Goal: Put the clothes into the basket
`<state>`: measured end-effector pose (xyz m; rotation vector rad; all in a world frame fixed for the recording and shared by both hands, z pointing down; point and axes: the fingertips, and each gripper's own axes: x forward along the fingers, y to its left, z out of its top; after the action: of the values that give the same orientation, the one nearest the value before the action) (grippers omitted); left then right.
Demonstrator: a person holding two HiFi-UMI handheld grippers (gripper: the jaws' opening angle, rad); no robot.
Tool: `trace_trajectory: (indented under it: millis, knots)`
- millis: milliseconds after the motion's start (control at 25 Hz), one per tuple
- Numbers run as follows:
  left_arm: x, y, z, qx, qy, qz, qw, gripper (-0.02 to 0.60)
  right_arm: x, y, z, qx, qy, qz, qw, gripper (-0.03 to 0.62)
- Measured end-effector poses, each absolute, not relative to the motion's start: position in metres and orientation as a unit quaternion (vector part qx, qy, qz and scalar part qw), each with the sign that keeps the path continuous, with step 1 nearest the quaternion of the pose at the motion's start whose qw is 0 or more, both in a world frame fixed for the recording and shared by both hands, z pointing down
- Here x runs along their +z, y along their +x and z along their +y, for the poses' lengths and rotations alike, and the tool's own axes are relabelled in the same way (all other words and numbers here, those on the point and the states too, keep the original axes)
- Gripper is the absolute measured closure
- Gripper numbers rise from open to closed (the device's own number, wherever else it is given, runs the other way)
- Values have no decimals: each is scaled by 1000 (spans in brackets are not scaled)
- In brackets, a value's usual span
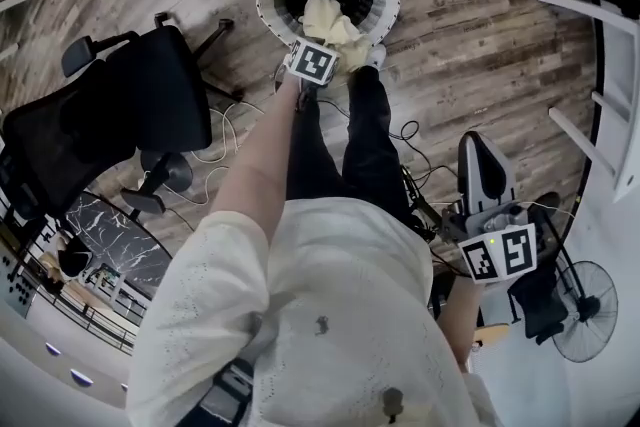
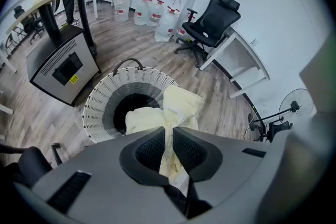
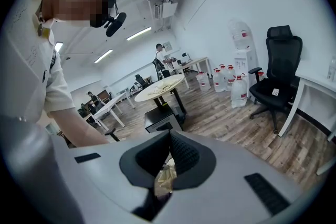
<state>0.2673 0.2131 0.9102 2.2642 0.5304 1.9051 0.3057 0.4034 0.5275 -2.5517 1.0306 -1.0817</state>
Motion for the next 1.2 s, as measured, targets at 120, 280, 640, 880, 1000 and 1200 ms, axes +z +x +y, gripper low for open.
trace_trajectory:
  millis: [120, 280, 640, 880, 1000, 1200]
  knots:
    - [922, 276, 207, 632, 752, 177, 52, 526, 536, 305, 403, -371, -856, 347, 92, 585]
    - [933, 281, 204, 637, 747, 179, 57, 526, 549, 305, 399, -383, -852, 344, 92, 585]
    - [933, 287, 229, 615, 761, 194, 74, 489, 557, 306, 402, -385, -850, 348, 94, 585]
    - [929, 273, 233, 622, 753, 204, 68, 561, 551, 308, 400, -378, -851, 352, 93, 585]
    - [929, 272, 233, 616, 756, 207, 76, 561, 553, 307, 399, -379, -850, 352, 94, 585]
    - [919, 259, 235, 625, 745, 203, 117, 561, 552, 304, 393, -377, -849, 359, 93, 584]
